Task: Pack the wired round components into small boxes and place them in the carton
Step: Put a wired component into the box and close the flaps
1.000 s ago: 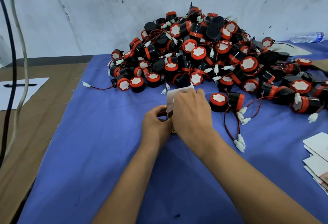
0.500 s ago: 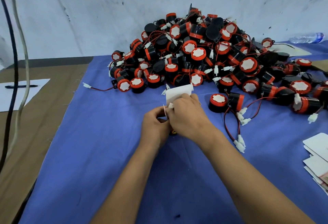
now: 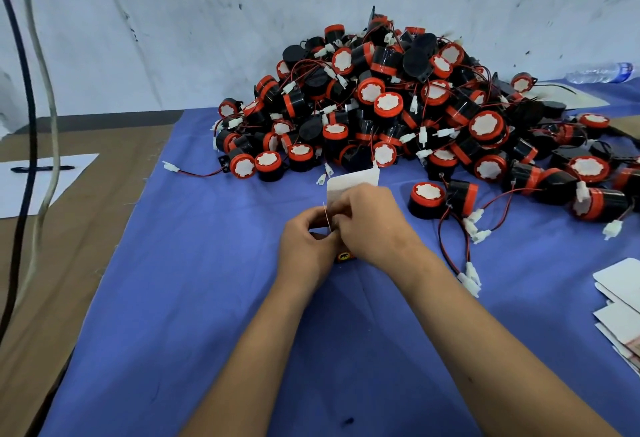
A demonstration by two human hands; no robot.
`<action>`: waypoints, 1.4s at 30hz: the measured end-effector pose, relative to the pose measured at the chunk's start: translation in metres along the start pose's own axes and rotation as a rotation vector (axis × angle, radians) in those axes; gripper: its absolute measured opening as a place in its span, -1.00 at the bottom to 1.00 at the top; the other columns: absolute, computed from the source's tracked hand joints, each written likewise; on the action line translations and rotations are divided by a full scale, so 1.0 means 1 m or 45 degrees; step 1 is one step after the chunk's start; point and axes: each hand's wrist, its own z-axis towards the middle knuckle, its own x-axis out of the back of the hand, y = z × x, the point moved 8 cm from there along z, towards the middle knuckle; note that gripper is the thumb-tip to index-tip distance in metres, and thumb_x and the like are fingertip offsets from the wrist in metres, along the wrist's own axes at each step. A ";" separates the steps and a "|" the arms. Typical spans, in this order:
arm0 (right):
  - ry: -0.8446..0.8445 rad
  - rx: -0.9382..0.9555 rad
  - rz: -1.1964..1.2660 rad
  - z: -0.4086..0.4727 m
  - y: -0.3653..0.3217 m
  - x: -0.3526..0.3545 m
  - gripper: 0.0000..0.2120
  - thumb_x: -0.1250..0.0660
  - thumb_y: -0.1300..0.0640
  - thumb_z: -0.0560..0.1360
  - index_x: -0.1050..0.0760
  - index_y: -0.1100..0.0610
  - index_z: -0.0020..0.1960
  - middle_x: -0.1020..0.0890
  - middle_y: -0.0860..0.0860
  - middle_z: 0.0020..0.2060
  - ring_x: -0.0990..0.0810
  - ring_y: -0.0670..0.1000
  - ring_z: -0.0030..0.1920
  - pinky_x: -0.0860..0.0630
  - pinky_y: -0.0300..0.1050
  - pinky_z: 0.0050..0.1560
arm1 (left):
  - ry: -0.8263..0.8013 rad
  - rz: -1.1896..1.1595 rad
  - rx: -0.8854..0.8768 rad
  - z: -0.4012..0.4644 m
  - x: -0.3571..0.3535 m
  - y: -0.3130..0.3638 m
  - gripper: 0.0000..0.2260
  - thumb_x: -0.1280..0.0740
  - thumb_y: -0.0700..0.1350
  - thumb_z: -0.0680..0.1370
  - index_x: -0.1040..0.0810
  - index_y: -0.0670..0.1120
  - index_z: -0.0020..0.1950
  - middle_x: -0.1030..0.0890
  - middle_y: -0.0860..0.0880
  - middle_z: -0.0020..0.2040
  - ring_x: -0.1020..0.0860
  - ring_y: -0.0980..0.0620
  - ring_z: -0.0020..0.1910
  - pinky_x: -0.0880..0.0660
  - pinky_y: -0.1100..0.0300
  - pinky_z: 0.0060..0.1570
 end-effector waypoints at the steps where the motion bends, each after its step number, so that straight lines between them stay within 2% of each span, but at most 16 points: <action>1: 0.049 0.007 0.082 0.000 0.002 0.006 -0.85 -0.35 0.35 0.45 -0.66 0.17 -0.19 -0.69 0.08 -0.24 -0.68 0.10 -0.17 -0.67 0.08 -0.13 | 0.001 0.016 -0.011 0.000 0.000 0.001 -0.82 -0.42 -0.25 0.52 -0.72 0.00 0.02 -0.73 0.05 -0.19 -0.70 -0.05 -0.21 -0.68 -0.07 -0.14; 5: 0.204 0.042 0.134 -0.001 0.006 0.019 -0.87 -0.51 0.27 0.38 -0.66 0.12 -0.31 -0.69 -0.01 -0.33 -0.67 -0.01 -0.25 -0.67 0.04 -0.23 | -0.092 0.014 -0.075 -0.001 0.000 0.004 -0.86 -0.45 -0.22 0.55 -0.71 0.02 0.01 -0.73 0.03 -0.16 -0.70 -0.06 -0.15 -0.68 0.01 -0.13; 8: 0.202 0.107 -0.011 -0.001 0.004 0.013 -0.82 -0.41 0.33 0.39 -0.66 0.12 -0.33 -0.68 0.03 -0.36 -0.64 0.04 -0.29 -0.64 0.03 -0.25 | -0.328 -0.099 -0.025 -0.003 -0.003 0.003 -0.69 -0.52 -0.26 0.49 -0.68 0.01 0.17 -0.75 -0.01 -0.03 -0.71 -0.09 -0.10 -0.68 0.09 -0.05; 10: 0.181 0.191 -0.086 -0.004 0.001 0.008 -0.79 -0.34 0.35 0.40 -0.66 0.14 -0.30 -0.67 0.04 -0.35 -0.62 0.07 -0.28 -0.61 0.07 -0.23 | -0.364 -0.044 -0.036 -0.003 -0.003 0.002 -0.61 -0.54 -0.31 0.47 -0.65 0.01 0.23 -0.73 -0.06 -0.03 -0.65 -0.07 -0.15 -0.68 0.09 -0.04; 14: 0.076 0.375 -0.208 -0.013 0.004 0.000 -0.77 -0.30 0.23 0.57 -0.68 0.11 -0.17 -0.68 -0.02 -0.15 -0.52 0.03 -0.02 -0.53 0.01 0.03 | -0.326 -0.008 -0.047 -0.002 -0.003 0.001 -0.62 -0.54 -0.33 0.46 -0.64 0.00 0.19 -0.72 -0.07 -0.06 -0.63 -0.19 -0.15 -0.66 -0.05 0.00; 18: -0.006 0.551 -0.318 -0.025 0.010 -0.009 -0.71 -0.23 0.05 0.68 -0.72 0.08 -0.01 -0.58 -0.14 0.20 -0.34 -0.02 0.29 -0.32 -0.13 0.34 | -0.328 -0.062 -0.051 -0.001 -0.002 0.000 -0.54 -0.50 -0.40 0.46 -0.64 0.03 0.25 -0.72 -0.07 0.04 -0.59 -0.03 -0.14 -0.68 0.05 -0.01; 21: -0.026 0.611 -0.319 -0.027 0.014 -0.010 -0.76 -0.29 0.07 0.65 -0.73 0.10 -0.01 -0.57 -0.10 0.23 -0.33 0.00 0.33 -0.31 -0.12 0.37 | -0.341 -0.067 -0.072 -0.002 -0.002 0.002 -0.52 -0.51 -0.40 0.45 -0.64 0.03 0.26 -0.72 -0.03 0.05 -0.58 0.00 -0.17 -0.66 0.10 -0.02; 23: 0.213 0.677 -0.072 -0.032 0.014 0.008 -0.85 -0.39 0.16 0.60 -0.73 0.15 -0.07 -0.63 -0.03 0.14 -0.46 0.04 0.24 -0.41 -0.13 0.27 | -0.346 -0.066 -0.065 -0.001 -0.001 0.001 -0.56 -0.56 -0.34 0.45 -0.65 0.02 0.25 -0.73 0.00 0.06 -0.58 -0.02 -0.16 -0.67 0.03 0.03; 25: 0.693 0.668 0.158 -0.044 0.024 0.036 -0.87 -0.42 0.19 0.59 -0.69 0.19 -0.10 -0.65 0.01 -0.01 -0.54 0.05 0.08 -0.45 -0.16 0.13 | -0.336 -0.051 -0.032 0.001 0.004 -0.002 -0.54 -0.56 -0.34 0.45 -0.64 0.00 0.28 -0.73 0.04 0.07 -0.62 -0.03 -0.12 -0.67 0.01 0.09; 27: 0.996 0.443 0.275 -0.047 0.047 0.050 -0.87 -0.36 0.13 0.61 -0.64 0.14 -0.07 -0.62 -0.03 -0.08 -0.54 0.00 -0.03 -0.46 -0.16 0.01 | -0.346 -0.041 0.001 0.002 0.007 -0.005 -0.51 -0.55 -0.36 0.45 -0.62 0.00 0.32 -0.73 0.08 0.10 -0.65 0.02 -0.09 -0.65 0.09 0.09; 28: 1.002 0.271 0.366 -0.042 0.061 0.050 -0.88 -0.33 0.10 0.62 -0.62 0.09 -0.02 -0.61 -0.06 -0.08 -0.55 -0.03 -0.07 -0.48 -0.14 -0.05 | -0.362 -0.042 0.014 0.002 0.007 -0.006 -0.50 -0.55 -0.37 0.46 -0.62 0.00 0.32 -0.73 0.09 0.11 -0.67 0.04 -0.07 -0.64 0.13 0.09; 29: 0.879 0.101 0.511 -0.032 0.075 0.042 -0.90 -0.32 0.07 0.63 -0.60 0.04 0.04 -0.62 -0.08 -0.05 -0.57 -0.05 -0.10 -0.52 -0.11 -0.09 | -0.376 -0.049 0.025 0.002 0.008 -0.007 -0.50 -0.54 -0.38 0.46 -0.62 0.00 0.32 -0.73 0.08 0.13 -0.68 0.02 -0.05 -0.63 0.13 0.09; 31: 0.447 -0.122 0.820 -0.015 0.090 0.011 -0.88 -0.37 0.04 0.62 -0.60 -0.01 0.14 -0.66 -0.09 0.01 -0.61 -0.10 -0.22 -0.54 -0.15 -0.24 | -0.400 -0.088 0.052 0.002 0.010 -0.008 -0.51 -0.51 -0.40 0.47 -0.61 -0.02 0.33 -0.72 0.03 0.17 -0.69 -0.12 0.07 -0.64 0.05 0.15; 34: 0.098 -0.102 0.939 -0.010 0.089 -0.017 -0.88 -0.42 0.06 0.60 -0.67 -0.04 0.12 -0.73 -0.08 -0.02 -0.65 -0.20 -0.28 -0.51 -0.30 -0.29 | -0.489 -0.331 0.156 0.003 0.009 -0.011 -0.53 -0.47 -0.39 0.48 -0.59 -0.11 0.37 -0.70 -0.10 0.23 -0.67 -0.17 0.19 -0.64 0.04 0.14; 38: 0.107 -0.085 0.945 -0.010 0.087 -0.018 -0.84 -0.45 0.14 0.58 -0.66 -0.05 0.14 -0.74 -0.12 0.02 -0.74 0.00 -0.03 -0.69 0.05 0.04 | -0.531 -0.618 0.291 0.002 0.007 -0.012 -0.59 -0.35 -0.17 0.49 -0.64 -0.14 0.34 -0.70 -0.09 0.11 -0.63 0.06 -0.05 -0.51 0.23 -0.13; 42: 0.130 -0.010 0.882 -0.014 0.078 -0.016 -0.82 -0.41 0.12 0.61 -0.63 -0.07 0.17 -0.71 -0.18 0.02 -0.72 0.00 -0.10 -0.70 0.04 0.02 | -0.329 -0.586 0.378 0.007 0.010 -0.024 -0.74 -0.25 -0.20 0.70 -0.64 -0.14 0.32 -0.73 -0.10 0.05 -0.62 0.04 -0.07 -0.52 0.22 -0.15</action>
